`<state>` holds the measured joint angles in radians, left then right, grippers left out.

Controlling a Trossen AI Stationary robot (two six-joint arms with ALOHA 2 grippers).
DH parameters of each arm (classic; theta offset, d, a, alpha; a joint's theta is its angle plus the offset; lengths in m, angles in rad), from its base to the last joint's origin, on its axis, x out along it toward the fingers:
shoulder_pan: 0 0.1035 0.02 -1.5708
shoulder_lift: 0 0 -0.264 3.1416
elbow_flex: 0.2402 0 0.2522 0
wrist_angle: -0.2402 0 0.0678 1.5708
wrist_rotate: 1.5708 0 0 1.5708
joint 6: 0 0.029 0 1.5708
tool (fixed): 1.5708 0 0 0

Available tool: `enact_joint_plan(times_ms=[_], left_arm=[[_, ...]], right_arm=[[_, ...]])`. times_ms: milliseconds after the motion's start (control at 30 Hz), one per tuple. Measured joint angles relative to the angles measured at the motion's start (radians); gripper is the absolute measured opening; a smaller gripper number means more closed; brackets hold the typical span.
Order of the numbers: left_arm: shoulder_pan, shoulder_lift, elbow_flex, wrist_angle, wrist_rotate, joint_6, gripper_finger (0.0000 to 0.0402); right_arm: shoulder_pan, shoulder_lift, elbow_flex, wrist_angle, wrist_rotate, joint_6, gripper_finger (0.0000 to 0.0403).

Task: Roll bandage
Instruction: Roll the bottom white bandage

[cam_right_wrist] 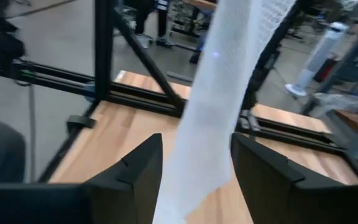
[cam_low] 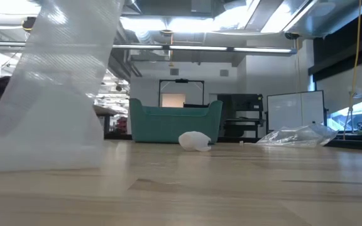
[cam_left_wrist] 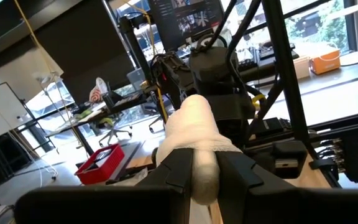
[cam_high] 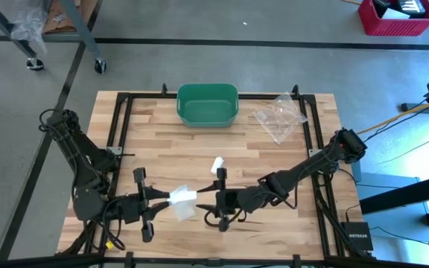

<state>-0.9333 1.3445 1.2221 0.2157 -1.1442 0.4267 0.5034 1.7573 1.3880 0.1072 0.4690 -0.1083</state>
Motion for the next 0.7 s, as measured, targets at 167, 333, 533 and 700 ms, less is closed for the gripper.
enact_joint_plan(times_ms=[167,333,533,700], left_arm=[[0.0,0.0,0.0,0.0,0.0,0.0,0.004],[-0.001,0.0,0.0,0.0,0.0,0.0,0.004],[-0.001,0.0,0.0,0.0,0.0,0.0,0.004],[-0.001,0.0,0.0,-0.002,0.0,-0.003,0.004]], right_arm=[[0.0,0.0,0.001,-0.037,0.027,0.022,0.0193],[-0.015,-0.004,0.0,-0.123,0.142,-0.005,0.0193],[-0.1,0.008,-0.104,0.145,-0.098,-0.001,0.0193],[-0.161,0.063,-0.162,0.399,-0.316,0.05,0.0193]])
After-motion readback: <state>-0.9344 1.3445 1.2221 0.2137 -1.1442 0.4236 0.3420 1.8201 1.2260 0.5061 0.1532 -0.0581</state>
